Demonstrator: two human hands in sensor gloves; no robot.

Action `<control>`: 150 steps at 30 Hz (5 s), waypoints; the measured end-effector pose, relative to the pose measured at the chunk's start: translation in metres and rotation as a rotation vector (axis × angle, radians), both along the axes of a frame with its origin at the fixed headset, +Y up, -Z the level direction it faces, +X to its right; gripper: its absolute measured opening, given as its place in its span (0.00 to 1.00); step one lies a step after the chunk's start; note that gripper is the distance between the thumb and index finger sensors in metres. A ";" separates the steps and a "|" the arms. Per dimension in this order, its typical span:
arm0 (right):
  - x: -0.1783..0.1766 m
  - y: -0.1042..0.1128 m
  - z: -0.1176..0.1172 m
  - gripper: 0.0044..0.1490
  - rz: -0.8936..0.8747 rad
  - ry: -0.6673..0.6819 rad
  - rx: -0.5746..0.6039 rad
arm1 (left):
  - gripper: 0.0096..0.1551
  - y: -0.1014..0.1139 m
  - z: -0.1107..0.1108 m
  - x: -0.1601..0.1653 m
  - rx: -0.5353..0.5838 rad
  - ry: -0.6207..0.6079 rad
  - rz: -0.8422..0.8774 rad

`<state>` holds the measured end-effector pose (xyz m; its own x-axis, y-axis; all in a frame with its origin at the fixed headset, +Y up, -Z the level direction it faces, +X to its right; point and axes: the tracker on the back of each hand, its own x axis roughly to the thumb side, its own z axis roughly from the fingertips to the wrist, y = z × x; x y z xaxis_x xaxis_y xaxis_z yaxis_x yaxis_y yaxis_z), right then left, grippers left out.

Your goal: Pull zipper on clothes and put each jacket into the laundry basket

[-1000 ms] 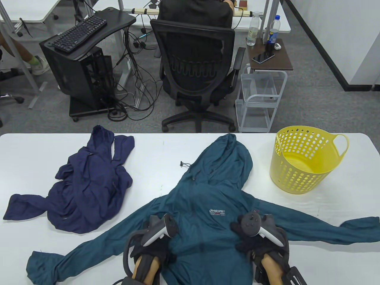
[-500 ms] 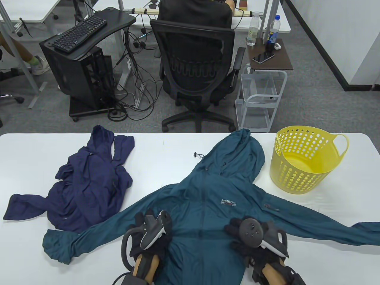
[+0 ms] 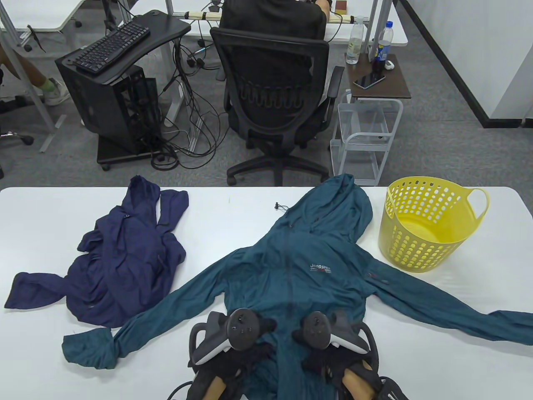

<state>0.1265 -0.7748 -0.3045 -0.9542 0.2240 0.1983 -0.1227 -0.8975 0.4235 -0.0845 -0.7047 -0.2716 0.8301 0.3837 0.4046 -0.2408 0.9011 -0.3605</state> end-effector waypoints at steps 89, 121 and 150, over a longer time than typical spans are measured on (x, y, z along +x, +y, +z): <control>0.169 0.080 0.025 0.30 -0.312 -0.558 0.441 | 0.24 0.027 -0.015 -0.129 0.069 0.694 0.102; 0.076 0.000 -0.005 0.38 -0.142 -0.207 0.016 | 0.36 -0.067 -0.044 -0.042 -0.248 0.307 -0.317; 0.065 0.024 -0.044 0.47 -0.145 -0.335 0.008 | 0.38 -0.041 -0.091 -0.059 -0.113 0.486 -0.189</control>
<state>0.1919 -0.7508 -0.3490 -0.9248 0.3618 -0.1176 -0.3801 -0.8636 0.3313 -0.1433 -0.7454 -0.3626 0.9703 0.2286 -0.0792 -0.2419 0.9068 -0.3453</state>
